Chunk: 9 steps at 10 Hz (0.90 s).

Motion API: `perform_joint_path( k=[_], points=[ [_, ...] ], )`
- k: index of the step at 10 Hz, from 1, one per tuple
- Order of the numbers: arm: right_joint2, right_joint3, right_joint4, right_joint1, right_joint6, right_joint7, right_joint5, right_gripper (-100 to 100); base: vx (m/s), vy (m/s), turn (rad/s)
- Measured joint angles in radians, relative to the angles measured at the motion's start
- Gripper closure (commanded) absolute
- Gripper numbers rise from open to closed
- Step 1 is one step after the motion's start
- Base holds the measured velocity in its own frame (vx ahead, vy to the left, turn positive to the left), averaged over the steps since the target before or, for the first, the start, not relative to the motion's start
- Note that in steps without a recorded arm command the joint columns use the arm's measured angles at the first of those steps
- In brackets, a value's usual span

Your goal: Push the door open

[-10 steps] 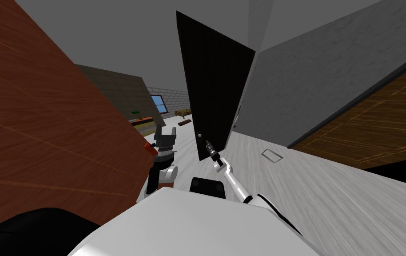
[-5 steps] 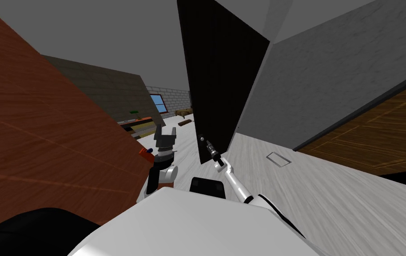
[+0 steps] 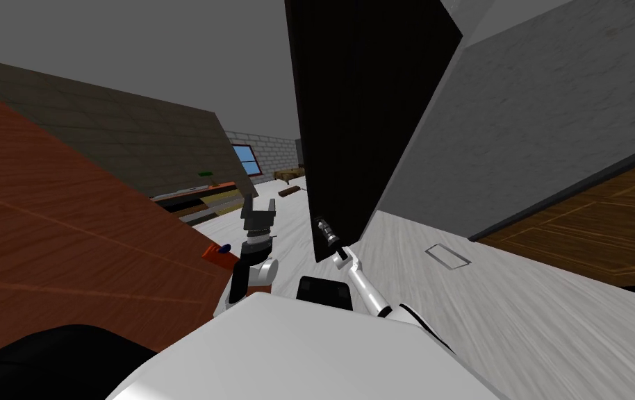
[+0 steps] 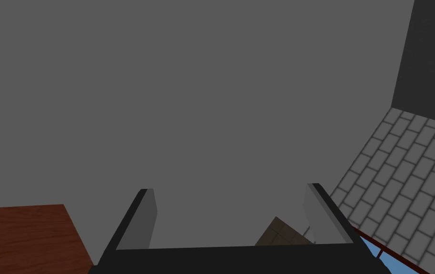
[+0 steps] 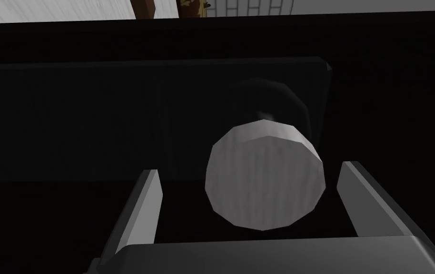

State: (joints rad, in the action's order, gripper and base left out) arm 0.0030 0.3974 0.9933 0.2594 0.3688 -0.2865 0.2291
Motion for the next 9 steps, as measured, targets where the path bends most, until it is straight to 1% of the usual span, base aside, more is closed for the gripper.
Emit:
perform_joint_path(
  k=[2, 5, 6, 7, 8, 9],
  points=[
    [-0.001, -0.002, 0.003, 0.005, 0.003, -0.002, -0.001, 100, -0.024, -0.016, 0.001],
    [-0.004, -0.001, -0.001, 0.000, 0.000, -0.001, 0.000, 100, -0.010, -0.005, -0.003],
    [-0.004, -0.001, -0.001, 0.000, -0.001, -0.001, 0.000, 100, 0.101, 0.025, -0.159],
    [-0.009, 0.004, 0.000, -0.007, 0.000, 0.003, 0.000, 100, 0.169, 0.069, -0.214],
    [-0.019, 0.003, -0.007, -0.004, 0.002, 0.006, -0.003, 100, 0.208, 0.091, -0.181],
    [-0.030, 0.003, -0.004, -0.004, 0.001, 0.008, -0.006, -100, -0.002, -0.017, -0.054]
  ],
)
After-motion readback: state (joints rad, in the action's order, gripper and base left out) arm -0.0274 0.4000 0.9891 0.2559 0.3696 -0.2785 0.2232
